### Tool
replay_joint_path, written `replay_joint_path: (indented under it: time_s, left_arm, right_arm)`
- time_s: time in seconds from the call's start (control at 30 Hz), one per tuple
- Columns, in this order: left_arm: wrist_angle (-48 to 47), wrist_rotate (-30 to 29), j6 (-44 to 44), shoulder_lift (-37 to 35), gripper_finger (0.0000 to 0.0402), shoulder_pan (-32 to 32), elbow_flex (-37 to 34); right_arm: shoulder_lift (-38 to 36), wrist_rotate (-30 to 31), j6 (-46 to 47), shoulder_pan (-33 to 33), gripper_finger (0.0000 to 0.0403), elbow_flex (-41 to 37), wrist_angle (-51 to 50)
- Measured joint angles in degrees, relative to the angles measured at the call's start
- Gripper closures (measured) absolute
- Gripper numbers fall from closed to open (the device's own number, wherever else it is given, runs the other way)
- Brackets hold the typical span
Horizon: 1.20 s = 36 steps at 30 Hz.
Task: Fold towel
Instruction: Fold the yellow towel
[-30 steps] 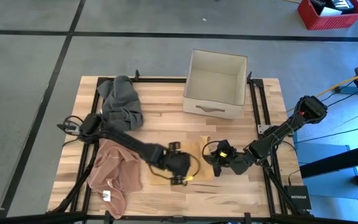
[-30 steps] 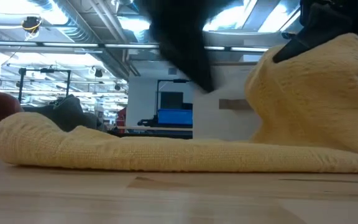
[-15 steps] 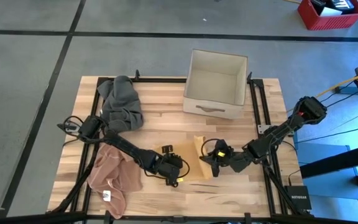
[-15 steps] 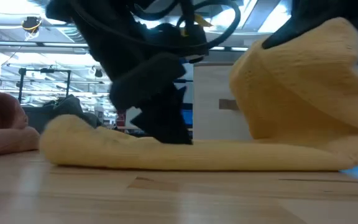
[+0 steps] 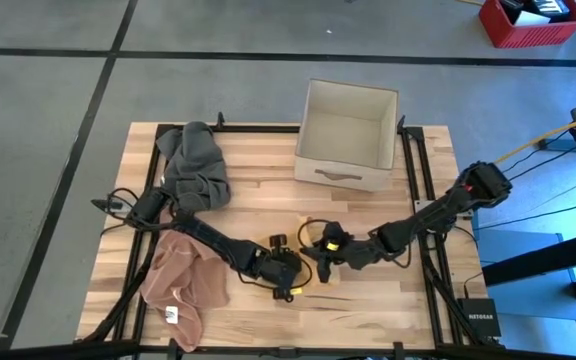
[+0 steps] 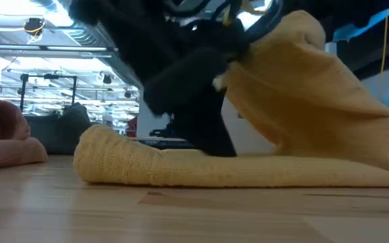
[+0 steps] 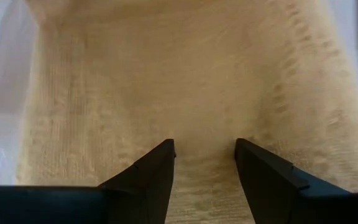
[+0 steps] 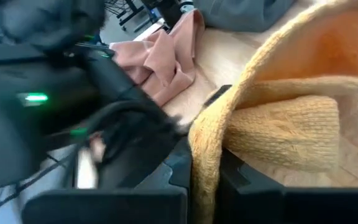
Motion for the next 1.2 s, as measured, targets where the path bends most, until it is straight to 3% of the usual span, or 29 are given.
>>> replay_joint_path:
  time_s: [0.13, 0.37, 0.67, 0.93, 1.2]
  left_arm:
    - [-9.6, -0.2, -1.2, -1.7, 0.0238, -1.9, 4.8]
    - [-31.3, -1.1, -17.8, -6.3, 0.0238, -8.1, 4.6]
    - [-17.6, -2.4, -21.1, -5.7, 0.0238, -8.1, -6.8]
    - [-11.1, -3.1, -16.6, -5.3, 0.0238, -7.5, -7.0]
    - [-11.1, -3.1, -16.1, -5.3, 0.0238, -7.6, -7.0]
  right_arm:
    - [0.4, 0.0, -0.7, 0.2, 0.0372, 0.5, -1.1]
    - [0.4, -0.8, 0.2, 0.2, 0.0372, 0.5, -3.3]
    - [5.7, -3.7, 2.9, -0.3, 0.0372, 0.5, 4.4]
    - [13.0, -5.8, 2.8, -2.3, 0.0372, 6.0, 7.4]
    - [17.9, -7.2, 2.5, -3.8, 0.0372, 9.6, 7.0]
